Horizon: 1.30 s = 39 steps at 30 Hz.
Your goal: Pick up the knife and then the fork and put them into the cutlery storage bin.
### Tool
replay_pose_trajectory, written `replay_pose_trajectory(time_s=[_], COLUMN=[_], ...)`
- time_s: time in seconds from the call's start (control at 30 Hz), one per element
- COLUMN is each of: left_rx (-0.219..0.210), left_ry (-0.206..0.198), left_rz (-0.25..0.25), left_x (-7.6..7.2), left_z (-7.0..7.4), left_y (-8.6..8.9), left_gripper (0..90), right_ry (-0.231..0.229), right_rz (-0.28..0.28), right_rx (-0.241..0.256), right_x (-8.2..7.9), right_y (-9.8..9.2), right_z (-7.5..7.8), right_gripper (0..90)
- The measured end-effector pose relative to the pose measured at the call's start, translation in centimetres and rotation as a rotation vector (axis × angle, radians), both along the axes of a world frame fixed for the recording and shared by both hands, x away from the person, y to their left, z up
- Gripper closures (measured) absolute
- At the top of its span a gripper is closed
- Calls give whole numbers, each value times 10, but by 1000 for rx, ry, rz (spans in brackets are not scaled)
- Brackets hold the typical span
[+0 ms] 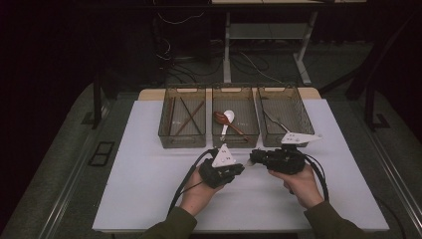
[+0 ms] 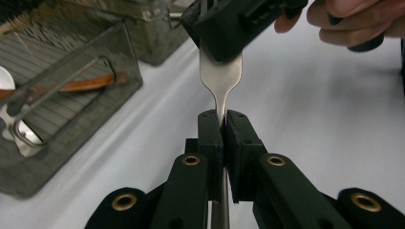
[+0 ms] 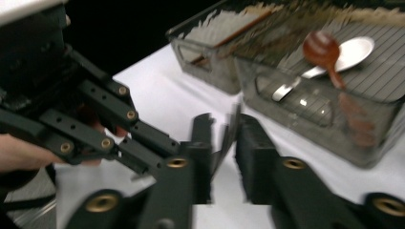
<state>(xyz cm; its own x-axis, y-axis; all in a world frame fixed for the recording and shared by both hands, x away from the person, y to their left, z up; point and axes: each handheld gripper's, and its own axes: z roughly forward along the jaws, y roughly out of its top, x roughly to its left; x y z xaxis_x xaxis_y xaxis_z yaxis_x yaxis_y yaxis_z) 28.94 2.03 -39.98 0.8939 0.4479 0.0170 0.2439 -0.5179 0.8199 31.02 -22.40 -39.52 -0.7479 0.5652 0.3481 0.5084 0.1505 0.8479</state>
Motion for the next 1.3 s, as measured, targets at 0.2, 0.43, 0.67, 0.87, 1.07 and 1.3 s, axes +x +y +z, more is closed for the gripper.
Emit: replay_pose_trajectory(time_s=[0.2,0.43,0.67,0.87,1.07,1.3], left_rx=[-66,-120,-132,-142,-163,-160], left_ry=[19,43,32,35,50,69], left_rz=[23,20,20,44,79,99], left_x=[2,2,-2,-6,-9,-16], left_z=[-3,-6,-8,-12,-17,-27], left_y=[-5,10,44,72,98,126], left_gripper=[799,597,442,365,319,216], right_ry=[-27,-58,-81,-114,-143,-175], right_rz=[-17,-55,-125,-180,-247,-334], right_rx=[13,-1,-15,-29,-50,-80], right_x=[7,16,31,45,59,72], right_y=[-4,-16,-41,-63,-87,-118], right_z=[3,14,34,57,78,101], right_gripper=[865,869,869,869,869,870])
